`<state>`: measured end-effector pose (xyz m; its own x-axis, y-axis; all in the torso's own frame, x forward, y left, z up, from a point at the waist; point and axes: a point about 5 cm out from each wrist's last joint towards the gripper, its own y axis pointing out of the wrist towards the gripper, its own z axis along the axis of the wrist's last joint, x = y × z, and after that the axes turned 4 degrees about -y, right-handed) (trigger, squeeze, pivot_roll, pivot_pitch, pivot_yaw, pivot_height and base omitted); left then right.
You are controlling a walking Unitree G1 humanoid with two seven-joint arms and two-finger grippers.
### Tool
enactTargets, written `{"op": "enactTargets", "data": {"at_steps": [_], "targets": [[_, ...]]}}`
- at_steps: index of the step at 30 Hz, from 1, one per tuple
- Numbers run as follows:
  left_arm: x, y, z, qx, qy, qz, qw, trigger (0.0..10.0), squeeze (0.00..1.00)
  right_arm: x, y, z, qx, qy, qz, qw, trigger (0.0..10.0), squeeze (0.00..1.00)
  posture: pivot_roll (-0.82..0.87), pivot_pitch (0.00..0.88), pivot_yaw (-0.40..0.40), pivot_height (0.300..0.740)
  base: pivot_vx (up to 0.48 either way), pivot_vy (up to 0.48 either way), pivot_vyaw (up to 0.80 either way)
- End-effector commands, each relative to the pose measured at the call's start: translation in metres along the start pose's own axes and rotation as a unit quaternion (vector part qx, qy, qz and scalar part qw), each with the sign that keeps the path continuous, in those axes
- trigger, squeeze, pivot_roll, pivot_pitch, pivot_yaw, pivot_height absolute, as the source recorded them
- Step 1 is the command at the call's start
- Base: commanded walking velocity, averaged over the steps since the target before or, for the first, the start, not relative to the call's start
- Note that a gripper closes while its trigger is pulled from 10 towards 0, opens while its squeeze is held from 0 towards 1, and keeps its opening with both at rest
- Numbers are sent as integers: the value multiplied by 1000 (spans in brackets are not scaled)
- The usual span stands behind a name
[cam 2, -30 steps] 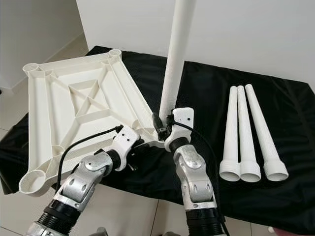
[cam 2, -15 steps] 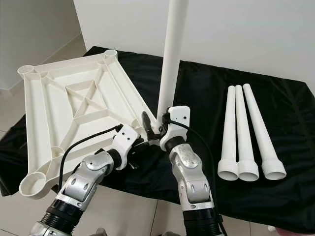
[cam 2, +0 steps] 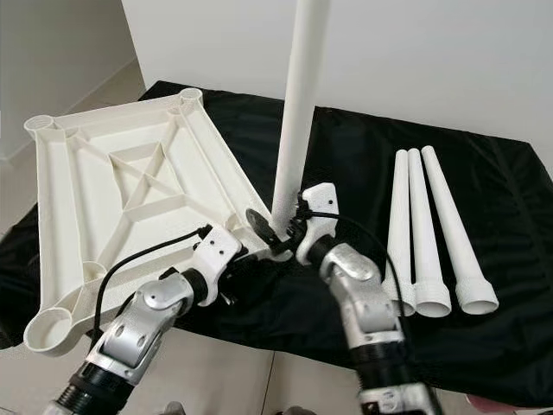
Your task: Building children table
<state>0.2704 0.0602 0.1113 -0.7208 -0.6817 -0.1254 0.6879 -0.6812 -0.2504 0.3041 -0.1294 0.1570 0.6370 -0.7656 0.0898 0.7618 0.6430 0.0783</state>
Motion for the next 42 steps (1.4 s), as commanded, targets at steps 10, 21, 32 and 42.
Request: {"op": "enactTargets", "data": {"at_steps": [10, 21, 32, 42], "targets": [[11, -16, -7, -27, 31, -144, 989, 10000, 0, 9, -3, -3, -14, 21, 166, 986, 10000, 1000, -5, 0, -47, 740, 0, 0, 0], [9, -23, -9, -40, 52, -170, 983, 10000, 0, 16, -7, -1, -26, 18, 289, 957, 10000, 1000, -1, 0, -48, 740, 0, 0, 0], [0, -23, -10, -46, 53, -163, 984, 10000, 0, 25, -10, -1, -43, 7, 320, 946, 10000, 0, -3, 0, -47, 740, 0, 0, 0], [-1, -22, -9, -44, 53, -165, 984, 10000, 0, 26, -13, -7, -50, 23, 331, 942, 10000, 0, -5, 0, -42, 740, 0, 0, 0]]}}
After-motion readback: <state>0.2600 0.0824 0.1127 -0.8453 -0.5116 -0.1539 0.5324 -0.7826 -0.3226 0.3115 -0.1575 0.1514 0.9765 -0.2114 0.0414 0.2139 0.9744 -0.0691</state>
